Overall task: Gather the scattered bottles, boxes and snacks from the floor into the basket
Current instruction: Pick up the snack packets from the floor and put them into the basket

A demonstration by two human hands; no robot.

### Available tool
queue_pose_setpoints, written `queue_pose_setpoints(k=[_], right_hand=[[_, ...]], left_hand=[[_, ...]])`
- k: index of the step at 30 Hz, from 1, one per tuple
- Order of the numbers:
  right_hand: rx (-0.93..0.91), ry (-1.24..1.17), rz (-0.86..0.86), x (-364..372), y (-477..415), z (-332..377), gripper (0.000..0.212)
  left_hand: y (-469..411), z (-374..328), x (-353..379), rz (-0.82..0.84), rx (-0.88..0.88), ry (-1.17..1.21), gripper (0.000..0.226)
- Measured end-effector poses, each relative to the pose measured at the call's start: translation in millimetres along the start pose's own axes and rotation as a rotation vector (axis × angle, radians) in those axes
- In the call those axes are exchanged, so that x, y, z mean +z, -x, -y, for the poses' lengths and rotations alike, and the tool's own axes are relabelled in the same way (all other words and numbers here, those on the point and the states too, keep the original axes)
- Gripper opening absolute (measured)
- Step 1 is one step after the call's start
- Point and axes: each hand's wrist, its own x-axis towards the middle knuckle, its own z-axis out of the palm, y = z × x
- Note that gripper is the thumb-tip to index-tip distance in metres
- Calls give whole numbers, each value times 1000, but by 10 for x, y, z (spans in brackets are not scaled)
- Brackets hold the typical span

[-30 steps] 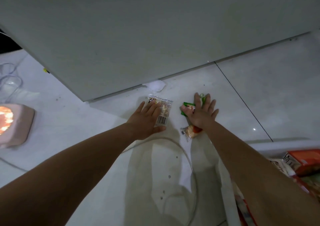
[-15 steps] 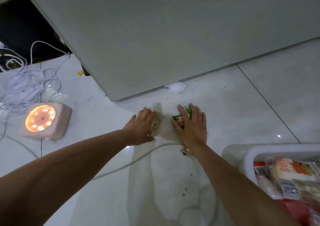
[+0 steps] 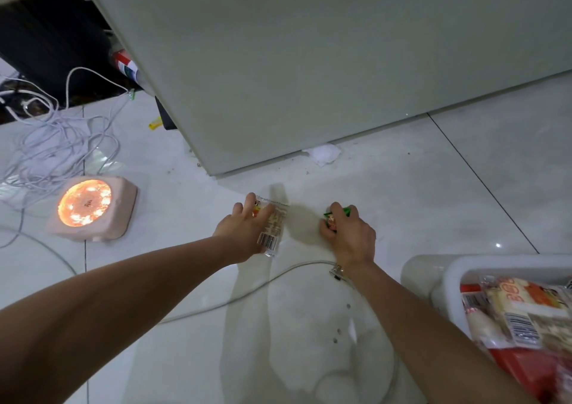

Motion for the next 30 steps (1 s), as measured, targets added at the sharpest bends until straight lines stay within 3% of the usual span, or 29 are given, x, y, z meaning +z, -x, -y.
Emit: queue_pose_setpoints(k=[10,15,20,25,30], right_hand=[[110,-203,-48,-391,-37,-51,20],[170,-230,-208,-1034,-52,-280,12],[297,-97,-429,-2024,316,-1043,13],[616,33,-557,-2584,1276,-2076,16],[854,94,-474,-2510,2213,-2577,22]], left_hand=[[68,-121,-173,80,134,-136,87],[-155,-632,-634,-129,224,-19,74],[-299,-1704,-1081,-306,602,257,73],[-132,-2744,-1055,-162,1047,191,77],[9,-3391,-879,-50,1199,228,84]])
